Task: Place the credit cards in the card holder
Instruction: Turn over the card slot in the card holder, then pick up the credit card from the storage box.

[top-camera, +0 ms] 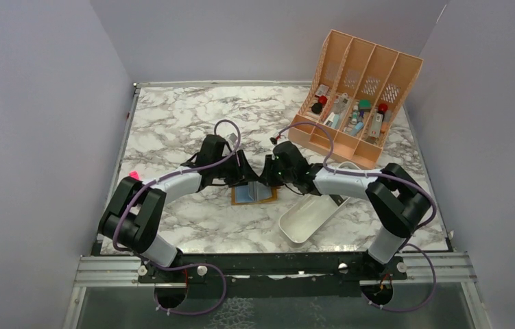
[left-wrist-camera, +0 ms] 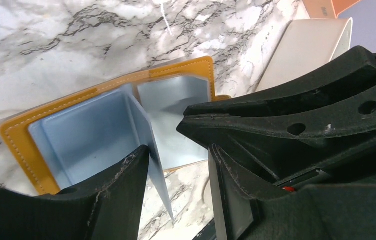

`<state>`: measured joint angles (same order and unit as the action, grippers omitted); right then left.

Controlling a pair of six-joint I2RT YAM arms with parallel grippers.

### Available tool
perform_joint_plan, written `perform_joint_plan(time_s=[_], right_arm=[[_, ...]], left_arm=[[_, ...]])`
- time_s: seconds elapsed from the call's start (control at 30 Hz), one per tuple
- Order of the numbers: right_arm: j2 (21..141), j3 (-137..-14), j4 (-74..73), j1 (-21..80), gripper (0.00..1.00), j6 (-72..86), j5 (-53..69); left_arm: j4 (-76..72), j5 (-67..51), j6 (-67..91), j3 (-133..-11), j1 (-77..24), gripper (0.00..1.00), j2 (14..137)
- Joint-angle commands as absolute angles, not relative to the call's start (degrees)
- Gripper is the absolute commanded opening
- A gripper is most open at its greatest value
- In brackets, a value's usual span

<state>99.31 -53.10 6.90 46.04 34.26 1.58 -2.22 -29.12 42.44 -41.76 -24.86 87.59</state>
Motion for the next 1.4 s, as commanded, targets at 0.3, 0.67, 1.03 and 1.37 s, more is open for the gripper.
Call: perform_joint_plan(time_s=[0.3, 0.67, 1.03, 1.37], right_arm=[[88.4, -50.8, -3.0, 42.4, 0.23, 28.1, -7.8], [74.6, -51.6, -23.8, 41.0, 0.36, 16.9, -20.1], [73.4, -55.4, -39.1, 40.6, 0.54, 9.9, -30.3], [70.9, -54.7, -33.9, 39.5, 0.59, -2.8, -23.0]], left_arm=[[-4.4, -29.7, 42.1, -46.0, -28.4, 0.51, 90.0], [-3.9, -28.9, 40.4, -49.3, -30.1, 0.51, 94.7], [5.1, -24.2, 37.3, -53.5, -30.0, 0.51, 92.6], [15.2, -19.3, 34.4, -54.4, -28.6, 0.53, 88.3]])
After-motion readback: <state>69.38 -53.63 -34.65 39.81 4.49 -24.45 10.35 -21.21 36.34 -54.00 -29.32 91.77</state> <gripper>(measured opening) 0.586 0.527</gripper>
